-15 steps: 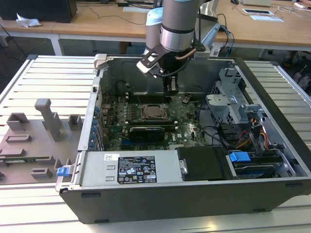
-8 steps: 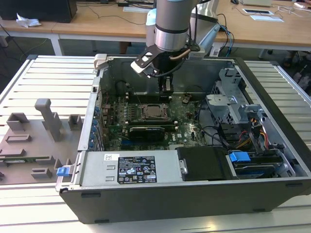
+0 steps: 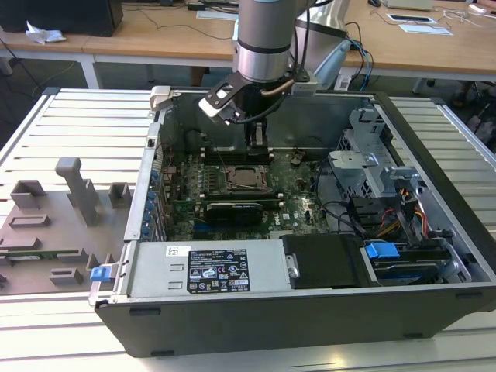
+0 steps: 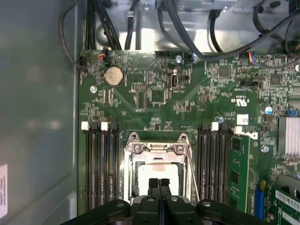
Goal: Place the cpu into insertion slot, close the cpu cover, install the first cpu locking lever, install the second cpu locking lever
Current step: 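Close the cpu cover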
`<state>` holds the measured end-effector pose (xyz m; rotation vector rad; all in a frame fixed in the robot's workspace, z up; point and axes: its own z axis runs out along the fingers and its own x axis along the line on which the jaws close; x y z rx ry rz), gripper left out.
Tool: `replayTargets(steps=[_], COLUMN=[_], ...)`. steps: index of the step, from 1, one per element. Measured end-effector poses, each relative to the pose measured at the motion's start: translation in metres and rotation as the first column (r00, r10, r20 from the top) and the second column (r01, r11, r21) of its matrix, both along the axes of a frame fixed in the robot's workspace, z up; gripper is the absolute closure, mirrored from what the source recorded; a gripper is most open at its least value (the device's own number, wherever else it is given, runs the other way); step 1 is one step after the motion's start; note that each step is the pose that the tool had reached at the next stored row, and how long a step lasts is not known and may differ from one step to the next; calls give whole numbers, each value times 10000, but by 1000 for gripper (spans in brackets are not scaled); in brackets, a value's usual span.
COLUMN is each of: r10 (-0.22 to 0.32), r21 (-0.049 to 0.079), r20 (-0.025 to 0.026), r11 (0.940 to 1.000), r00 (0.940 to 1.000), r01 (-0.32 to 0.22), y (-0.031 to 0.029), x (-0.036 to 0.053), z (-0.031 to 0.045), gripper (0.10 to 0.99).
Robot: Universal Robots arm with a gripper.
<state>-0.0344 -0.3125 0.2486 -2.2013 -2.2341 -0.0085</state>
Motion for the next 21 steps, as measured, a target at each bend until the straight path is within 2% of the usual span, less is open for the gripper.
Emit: replayTargets(steps=[6, 11, 21], r10=[0, 1, 1], r21=[0, 1, 0], r20=[0, 0, 0], r11=[10000, 10000, 10000], r00=[10000, 10000, 10000], r01=[0, -1, -1], y=[0, 0, 0], x=[-109, -159, -221], z=[-5, -26, -164], gripper=[980, 980, 980])
